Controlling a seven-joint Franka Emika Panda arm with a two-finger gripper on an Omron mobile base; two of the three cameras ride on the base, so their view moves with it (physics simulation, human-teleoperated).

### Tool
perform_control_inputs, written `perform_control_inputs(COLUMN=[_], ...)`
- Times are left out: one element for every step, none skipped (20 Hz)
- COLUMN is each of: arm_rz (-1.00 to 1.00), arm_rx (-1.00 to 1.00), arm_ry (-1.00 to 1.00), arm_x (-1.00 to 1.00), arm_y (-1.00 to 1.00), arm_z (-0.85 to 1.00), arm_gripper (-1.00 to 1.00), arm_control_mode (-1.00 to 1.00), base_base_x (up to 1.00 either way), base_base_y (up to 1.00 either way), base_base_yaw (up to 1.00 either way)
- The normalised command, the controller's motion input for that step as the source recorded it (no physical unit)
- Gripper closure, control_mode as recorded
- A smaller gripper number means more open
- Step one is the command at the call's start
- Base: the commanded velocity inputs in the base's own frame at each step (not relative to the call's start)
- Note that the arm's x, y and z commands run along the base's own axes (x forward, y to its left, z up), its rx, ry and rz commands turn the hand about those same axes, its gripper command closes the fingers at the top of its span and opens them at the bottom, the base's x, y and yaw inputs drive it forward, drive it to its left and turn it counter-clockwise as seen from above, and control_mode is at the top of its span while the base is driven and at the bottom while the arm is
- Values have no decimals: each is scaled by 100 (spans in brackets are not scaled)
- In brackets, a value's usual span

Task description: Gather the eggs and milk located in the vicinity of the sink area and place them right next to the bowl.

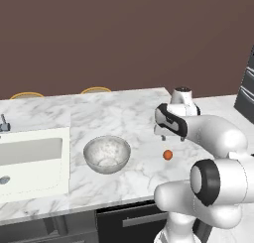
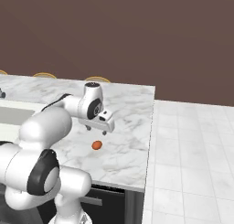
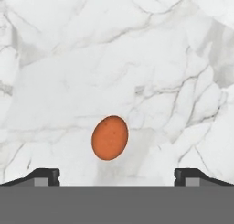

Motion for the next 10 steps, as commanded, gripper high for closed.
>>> perform_control_inputs(arm_rz=[0, 0, 0, 0, 0, 0, 0, 0, 0, 0], arm_rx=[0, 0, 0, 0, 0, 0, 0, 0, 0, 0], arm_ry=[0, 0, 0, 0, 0, 0, 0, 0, 0, 0], arm_x=[9, 7, 0, 0, 0, 0, 0, 0, 0, 0], arm_y=[0, 0, 0, 0, 0, 0, 0, 0, 0, 0], arm_z=[-2, -5, -10, -13, -20, -21, -22, -25, -28, -29], arm_gripper=[-100, -100, -100, -100, -100, -100, -100, -100, -100, -100], arm_control_mode=[-100, -100, -100, -100, -100, -100, -100, -100, -100, -100], base_base_x=[0, 0, 0, 0, 0, 0, 0, 0, 0, 0], base_base_y=[0, 0, 0, 0, 0, 0, 0, 0, 0, 0], base_base_yaw=[0, 0, 0, 0, 0, 0, 0, 0, 0, 0])
